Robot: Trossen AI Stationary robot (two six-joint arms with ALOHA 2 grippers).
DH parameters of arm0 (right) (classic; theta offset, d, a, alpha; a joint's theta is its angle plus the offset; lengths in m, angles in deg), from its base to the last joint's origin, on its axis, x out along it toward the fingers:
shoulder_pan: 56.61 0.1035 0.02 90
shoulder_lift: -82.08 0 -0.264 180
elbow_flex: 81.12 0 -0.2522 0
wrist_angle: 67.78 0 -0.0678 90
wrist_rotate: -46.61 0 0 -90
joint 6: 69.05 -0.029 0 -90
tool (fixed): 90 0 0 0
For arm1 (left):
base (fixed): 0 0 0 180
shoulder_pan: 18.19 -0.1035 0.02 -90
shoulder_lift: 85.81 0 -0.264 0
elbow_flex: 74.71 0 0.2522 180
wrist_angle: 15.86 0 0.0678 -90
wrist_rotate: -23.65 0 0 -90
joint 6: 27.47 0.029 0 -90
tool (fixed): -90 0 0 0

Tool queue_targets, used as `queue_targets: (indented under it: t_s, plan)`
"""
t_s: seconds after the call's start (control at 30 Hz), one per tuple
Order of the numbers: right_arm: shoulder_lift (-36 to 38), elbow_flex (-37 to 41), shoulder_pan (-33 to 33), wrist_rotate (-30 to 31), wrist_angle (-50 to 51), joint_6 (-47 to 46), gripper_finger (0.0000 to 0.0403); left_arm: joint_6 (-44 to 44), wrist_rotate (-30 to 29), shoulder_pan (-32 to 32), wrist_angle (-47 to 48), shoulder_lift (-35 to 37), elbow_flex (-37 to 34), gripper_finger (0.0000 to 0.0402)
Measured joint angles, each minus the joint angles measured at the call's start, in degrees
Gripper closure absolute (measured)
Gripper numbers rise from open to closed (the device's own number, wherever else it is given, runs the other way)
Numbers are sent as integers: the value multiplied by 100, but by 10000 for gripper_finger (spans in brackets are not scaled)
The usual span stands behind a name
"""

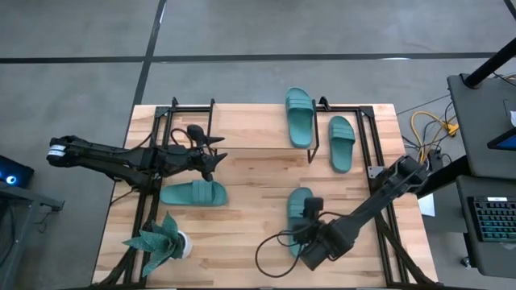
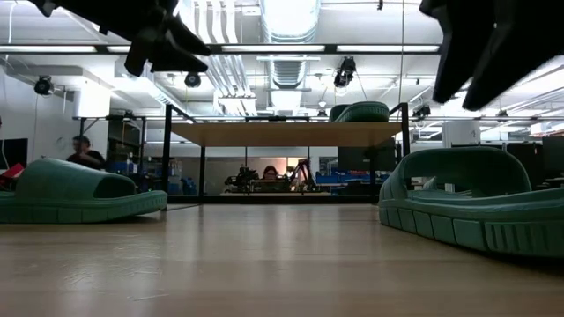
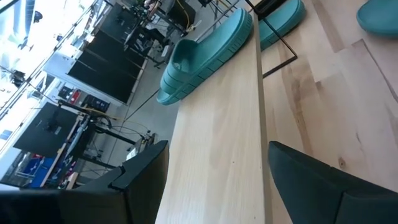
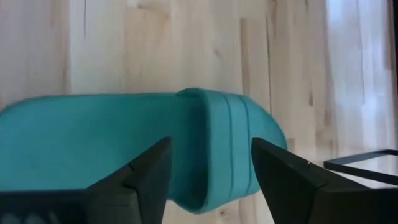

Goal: Pick and place slides into the shelf
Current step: Put the green slide on the shelf

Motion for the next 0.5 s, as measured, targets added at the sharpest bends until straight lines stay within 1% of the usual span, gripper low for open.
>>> queue_targets:
  t_s: [0.3, 0.5]
  plan:
    - [-445, 6, -34, 20, 55, 102, 191, -12, -19, 0, 122, 1, -2, 145]
    - [-676, 11, -79, 454, 196, 121, 191, -14, -17, 0, 121, -1, -2, 145]
